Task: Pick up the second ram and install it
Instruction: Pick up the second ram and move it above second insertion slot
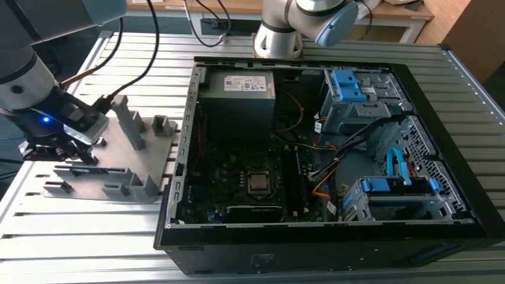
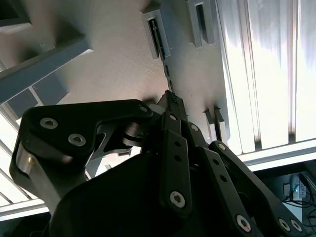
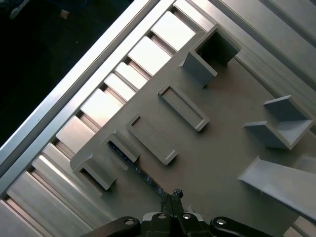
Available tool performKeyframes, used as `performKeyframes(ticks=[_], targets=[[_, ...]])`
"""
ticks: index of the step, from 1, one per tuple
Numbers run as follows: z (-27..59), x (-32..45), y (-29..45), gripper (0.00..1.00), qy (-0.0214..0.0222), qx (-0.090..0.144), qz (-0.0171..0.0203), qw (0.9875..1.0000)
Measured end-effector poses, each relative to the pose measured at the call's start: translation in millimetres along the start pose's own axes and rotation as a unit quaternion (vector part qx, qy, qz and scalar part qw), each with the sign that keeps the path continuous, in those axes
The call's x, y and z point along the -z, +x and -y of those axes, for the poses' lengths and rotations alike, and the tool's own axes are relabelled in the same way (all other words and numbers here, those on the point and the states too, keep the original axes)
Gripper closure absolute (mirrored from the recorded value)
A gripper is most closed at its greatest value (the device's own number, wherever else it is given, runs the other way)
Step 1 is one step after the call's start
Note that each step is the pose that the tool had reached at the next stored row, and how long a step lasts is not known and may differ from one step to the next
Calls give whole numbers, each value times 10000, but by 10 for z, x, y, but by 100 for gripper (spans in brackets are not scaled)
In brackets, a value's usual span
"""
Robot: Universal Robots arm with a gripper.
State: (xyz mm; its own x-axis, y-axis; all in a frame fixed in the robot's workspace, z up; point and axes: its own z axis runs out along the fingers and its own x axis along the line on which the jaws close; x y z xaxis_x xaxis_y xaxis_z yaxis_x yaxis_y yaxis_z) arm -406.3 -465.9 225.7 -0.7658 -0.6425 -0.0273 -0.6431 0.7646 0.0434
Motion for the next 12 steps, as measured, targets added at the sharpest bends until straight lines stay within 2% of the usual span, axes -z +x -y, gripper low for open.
performKeyframes(ticks=[4, 7, 10, 12], targets=[[-1, 0, 1, 90, -7, 129, -3, 9999], [-1, 0, 1, 90, -15, 318, -9, 9995], [0, -1, 1, 90, -23, 550, -17, 9985], [-1, -1, 1, 90, -28, 734, -25, 9973]])
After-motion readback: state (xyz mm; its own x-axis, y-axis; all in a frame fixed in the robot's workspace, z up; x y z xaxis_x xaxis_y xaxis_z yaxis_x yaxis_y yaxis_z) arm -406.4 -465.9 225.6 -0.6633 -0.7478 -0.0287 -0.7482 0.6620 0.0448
